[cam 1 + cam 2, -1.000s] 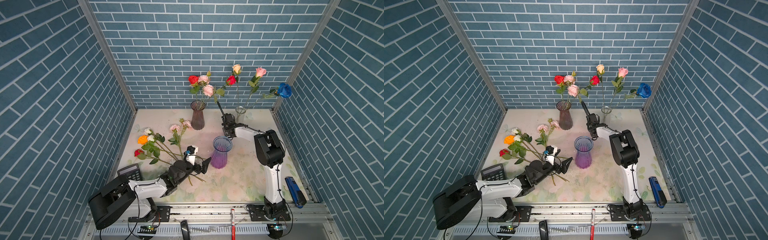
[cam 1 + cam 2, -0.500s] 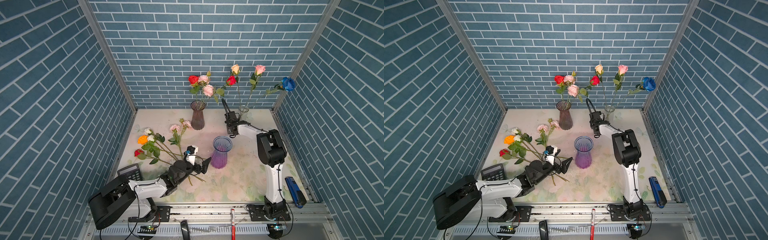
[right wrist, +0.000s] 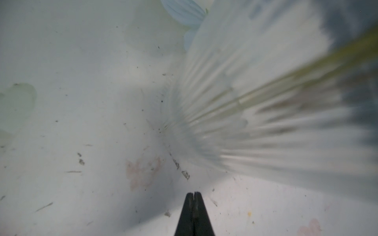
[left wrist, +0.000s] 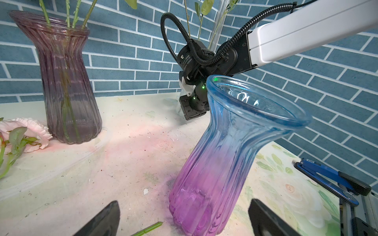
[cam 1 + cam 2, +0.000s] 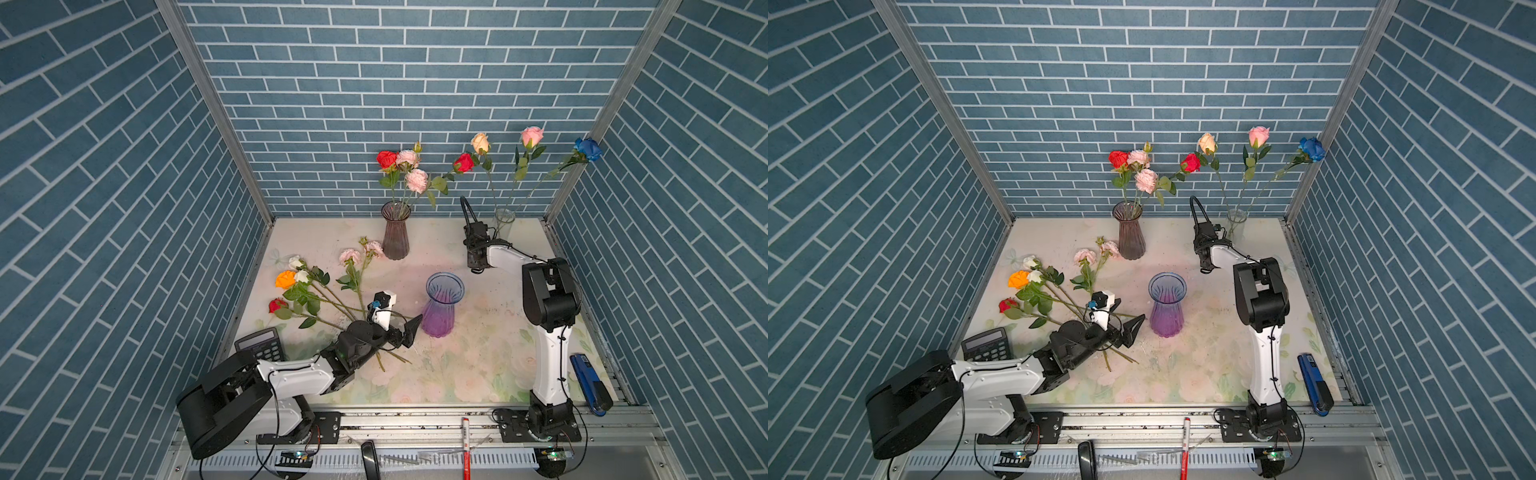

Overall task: Arrange flowers in a vase
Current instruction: Move the vase to the top-right of the table.

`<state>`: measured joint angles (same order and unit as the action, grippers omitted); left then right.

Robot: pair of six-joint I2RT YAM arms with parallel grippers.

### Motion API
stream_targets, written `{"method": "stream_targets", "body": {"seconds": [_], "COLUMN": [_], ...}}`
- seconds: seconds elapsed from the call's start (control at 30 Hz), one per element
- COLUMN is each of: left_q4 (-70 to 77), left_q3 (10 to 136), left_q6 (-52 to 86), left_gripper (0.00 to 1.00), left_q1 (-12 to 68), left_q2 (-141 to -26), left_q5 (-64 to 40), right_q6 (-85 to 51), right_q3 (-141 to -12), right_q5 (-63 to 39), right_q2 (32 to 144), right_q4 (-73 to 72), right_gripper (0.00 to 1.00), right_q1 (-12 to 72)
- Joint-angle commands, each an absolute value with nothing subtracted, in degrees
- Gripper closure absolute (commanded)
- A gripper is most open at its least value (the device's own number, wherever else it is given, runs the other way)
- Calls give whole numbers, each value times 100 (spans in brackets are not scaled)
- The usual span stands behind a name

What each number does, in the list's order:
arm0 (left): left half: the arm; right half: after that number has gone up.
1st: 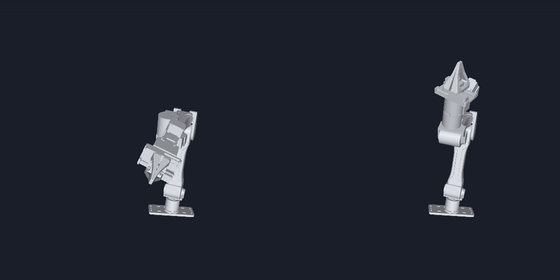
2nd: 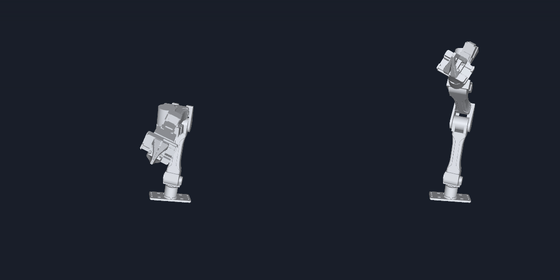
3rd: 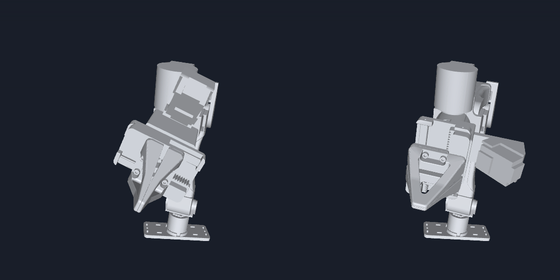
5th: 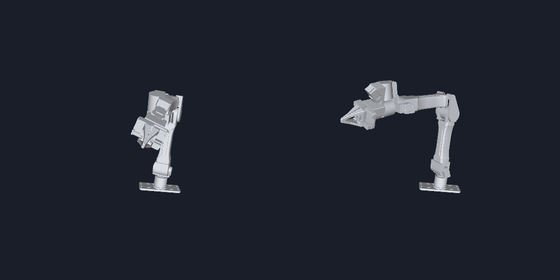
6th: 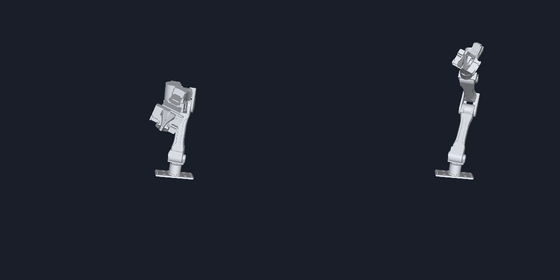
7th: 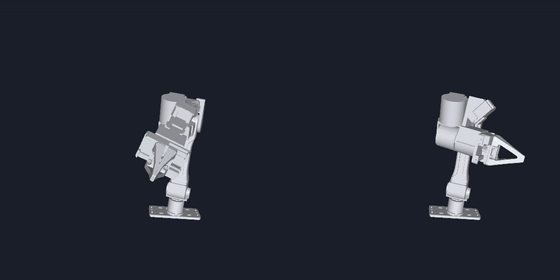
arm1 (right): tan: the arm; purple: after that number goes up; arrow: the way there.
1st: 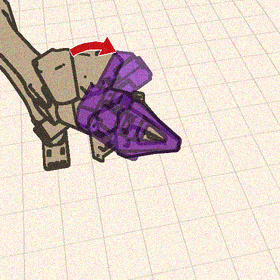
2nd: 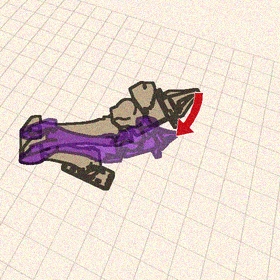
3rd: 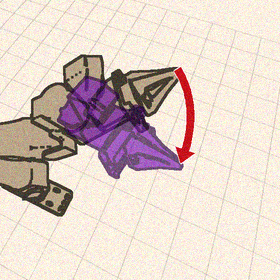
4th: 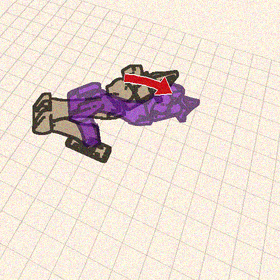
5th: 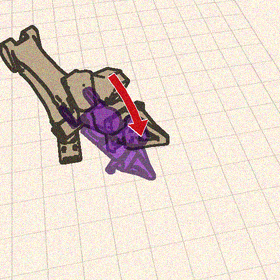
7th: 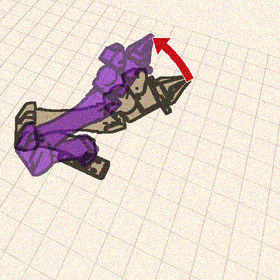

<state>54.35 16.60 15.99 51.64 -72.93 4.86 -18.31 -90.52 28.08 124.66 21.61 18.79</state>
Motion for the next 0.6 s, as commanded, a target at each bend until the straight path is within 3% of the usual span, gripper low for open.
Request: {"method": "stream_targets", "body": {"seconds": [0.0, 0.57], "left_q4": [5511, 5502], "left_q3": [1784, 1793], "left_q6": [1566, 1573], "left_gripper": [0, 0], "left_q1": [5133, 5134], "left_q2": [-7326, -7320], "left_q5": [452, 449], "right_q6": [-2159, -2799], "right_q3": [-9109, -9047], "right_q5": [2882, 3026], "right_q2": [12517, 12472], "right_q4": [2373, 2764], "right_gripper": [100, 100], "right_q1": [1864, 1499]}}
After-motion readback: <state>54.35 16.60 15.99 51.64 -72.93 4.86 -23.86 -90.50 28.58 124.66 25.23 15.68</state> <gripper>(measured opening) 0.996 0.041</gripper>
